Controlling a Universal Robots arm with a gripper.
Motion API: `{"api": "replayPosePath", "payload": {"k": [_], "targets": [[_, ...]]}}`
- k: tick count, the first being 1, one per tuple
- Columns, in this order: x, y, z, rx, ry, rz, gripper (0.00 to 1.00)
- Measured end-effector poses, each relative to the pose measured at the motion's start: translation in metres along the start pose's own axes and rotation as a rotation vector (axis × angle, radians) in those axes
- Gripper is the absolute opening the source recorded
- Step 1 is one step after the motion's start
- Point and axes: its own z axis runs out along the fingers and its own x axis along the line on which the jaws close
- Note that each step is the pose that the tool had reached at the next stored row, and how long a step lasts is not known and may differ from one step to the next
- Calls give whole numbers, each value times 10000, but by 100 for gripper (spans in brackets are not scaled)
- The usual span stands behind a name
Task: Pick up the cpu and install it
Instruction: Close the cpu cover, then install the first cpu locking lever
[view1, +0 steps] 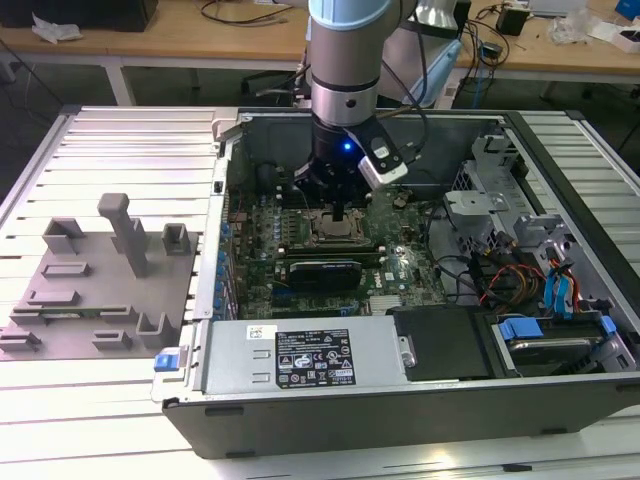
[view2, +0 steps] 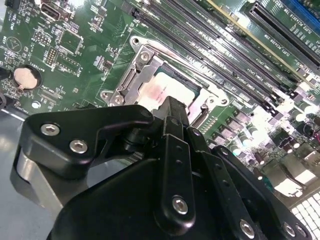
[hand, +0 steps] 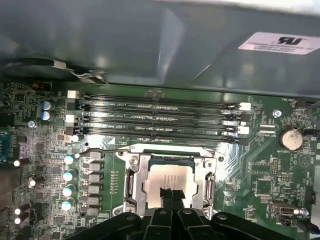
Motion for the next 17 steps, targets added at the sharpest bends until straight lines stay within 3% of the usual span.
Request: {"api": "replayPosePath", "payload": {"k": [14,17], "targets": [[0,0,-13,-2,0,0,11],[-3,-1,-77,-8,0,0,11]]}}
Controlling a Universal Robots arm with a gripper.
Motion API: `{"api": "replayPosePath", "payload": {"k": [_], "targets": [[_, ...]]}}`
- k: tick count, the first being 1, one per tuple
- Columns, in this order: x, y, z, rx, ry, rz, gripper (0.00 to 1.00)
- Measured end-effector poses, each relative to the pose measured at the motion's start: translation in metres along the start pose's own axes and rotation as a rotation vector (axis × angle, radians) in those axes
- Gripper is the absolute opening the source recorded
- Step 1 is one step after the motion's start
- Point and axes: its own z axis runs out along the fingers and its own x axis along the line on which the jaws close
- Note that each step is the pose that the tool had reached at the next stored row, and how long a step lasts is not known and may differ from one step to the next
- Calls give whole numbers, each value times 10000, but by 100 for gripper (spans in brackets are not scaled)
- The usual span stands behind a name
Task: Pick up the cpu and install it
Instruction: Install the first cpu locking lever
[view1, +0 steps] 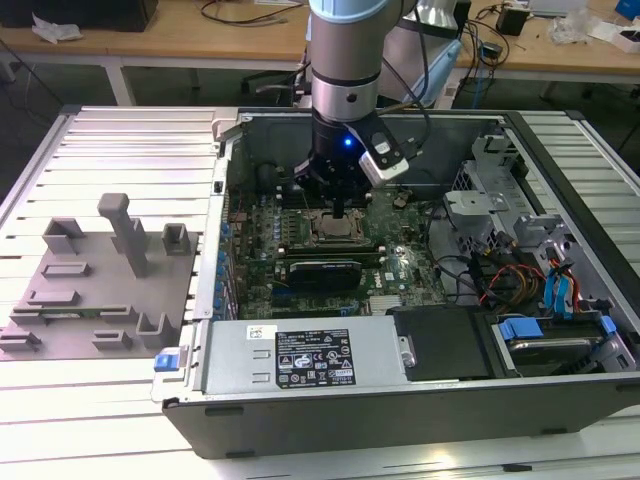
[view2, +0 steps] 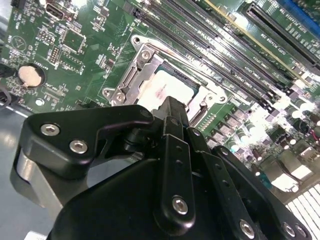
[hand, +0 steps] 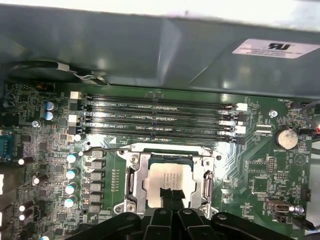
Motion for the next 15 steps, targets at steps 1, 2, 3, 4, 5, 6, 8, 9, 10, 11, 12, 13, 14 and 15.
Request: {"api": "replayPosePath", "payload": {"k": [1,2,3,4,5,6,8,9,10,11,12,13,14,15], "targets": [[-1,0,-24,-1,0,0,11],[-2,0,-50,-1,0,0,11],[-5,-1,-98,-1,0,1,11],[-6,-1,-124,-2,0,1,11],[-7,-1,-146,-3,0,0,11],[-8,-1,-174,-3,1,0,11],[-9,-1,-184,-4,-1,0,11],[-6,-1,-184,-4,-1,0,11],[17,0,-186,-3,0,-1,11],[34,1,-186,-3,0,0,11],[54,2,-187,-3,1,0,11],[80,4,-189,-3,1,0,11],[107,5,-190,-3,0,0,11],[142,7,-191,-4,-1,-1,11]]}}
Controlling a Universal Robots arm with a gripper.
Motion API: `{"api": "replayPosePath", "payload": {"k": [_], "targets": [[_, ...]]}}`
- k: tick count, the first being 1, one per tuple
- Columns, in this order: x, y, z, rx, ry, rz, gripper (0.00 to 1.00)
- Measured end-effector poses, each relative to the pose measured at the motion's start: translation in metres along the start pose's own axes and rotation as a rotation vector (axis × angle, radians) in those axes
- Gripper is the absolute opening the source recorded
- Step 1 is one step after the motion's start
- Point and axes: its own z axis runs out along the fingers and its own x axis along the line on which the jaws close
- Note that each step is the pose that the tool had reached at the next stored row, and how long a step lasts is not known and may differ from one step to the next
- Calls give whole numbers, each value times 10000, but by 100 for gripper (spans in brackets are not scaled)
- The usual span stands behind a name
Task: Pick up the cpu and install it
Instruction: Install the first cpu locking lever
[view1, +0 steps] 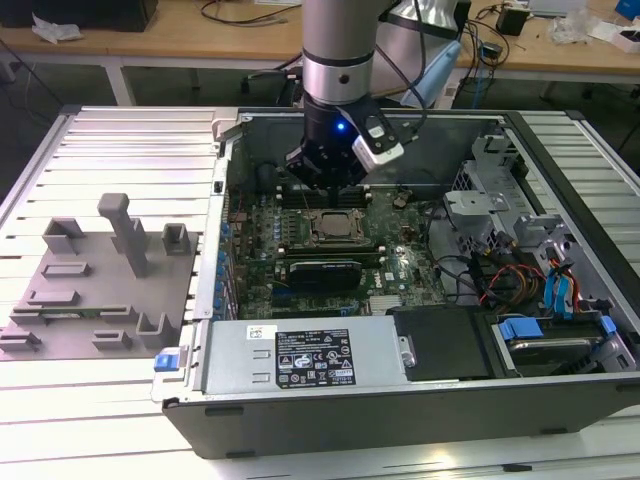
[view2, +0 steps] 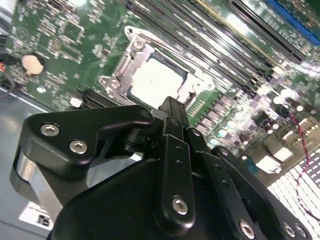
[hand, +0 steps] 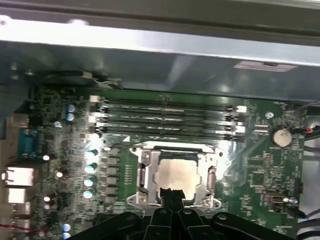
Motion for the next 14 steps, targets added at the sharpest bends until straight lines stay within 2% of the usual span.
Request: {"api": "replayPosePath", "payload": {"k": [12,14], "targets": [[348,21,-17,0,0,0,11],[396,24,-19,-196,-12,10,11]]}}
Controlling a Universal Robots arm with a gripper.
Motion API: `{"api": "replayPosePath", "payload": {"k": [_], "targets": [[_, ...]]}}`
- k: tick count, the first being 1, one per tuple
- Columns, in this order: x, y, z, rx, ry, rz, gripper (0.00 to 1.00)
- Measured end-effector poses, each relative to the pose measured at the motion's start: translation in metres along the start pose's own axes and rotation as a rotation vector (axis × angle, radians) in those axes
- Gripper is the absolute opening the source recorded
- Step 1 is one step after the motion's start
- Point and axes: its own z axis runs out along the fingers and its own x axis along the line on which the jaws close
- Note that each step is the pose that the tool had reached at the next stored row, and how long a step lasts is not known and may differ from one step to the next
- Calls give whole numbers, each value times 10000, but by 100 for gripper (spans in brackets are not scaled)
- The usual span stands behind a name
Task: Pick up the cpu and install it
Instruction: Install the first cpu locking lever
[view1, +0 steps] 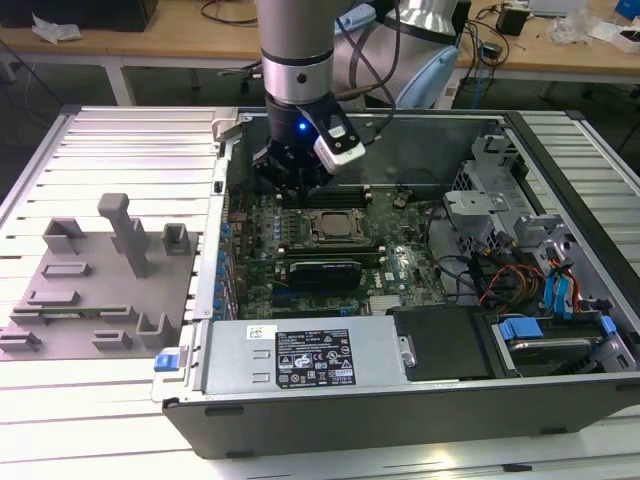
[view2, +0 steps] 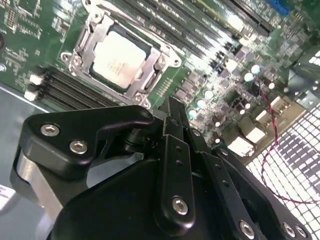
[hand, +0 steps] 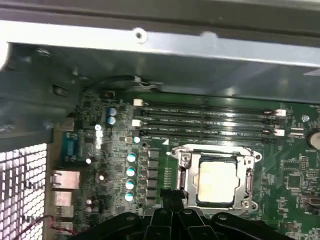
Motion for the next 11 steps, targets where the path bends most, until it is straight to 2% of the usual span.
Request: {"api": "replayPosePath", "payload": {"k": [1,2,3,6,8,9,11], "targets": [[10,1,0,-119,-8,4,11],[28,2,-1,-416,-25,19,11],[37,2,-2,-517,-31,26,11],[85,5,-2,-729,-45,35,11],[107,6,-2,-945,-58,43,11],[121,7,-2,-1117,-68,53,11],[161,10,-2,-1824,-112,88,11]]}}
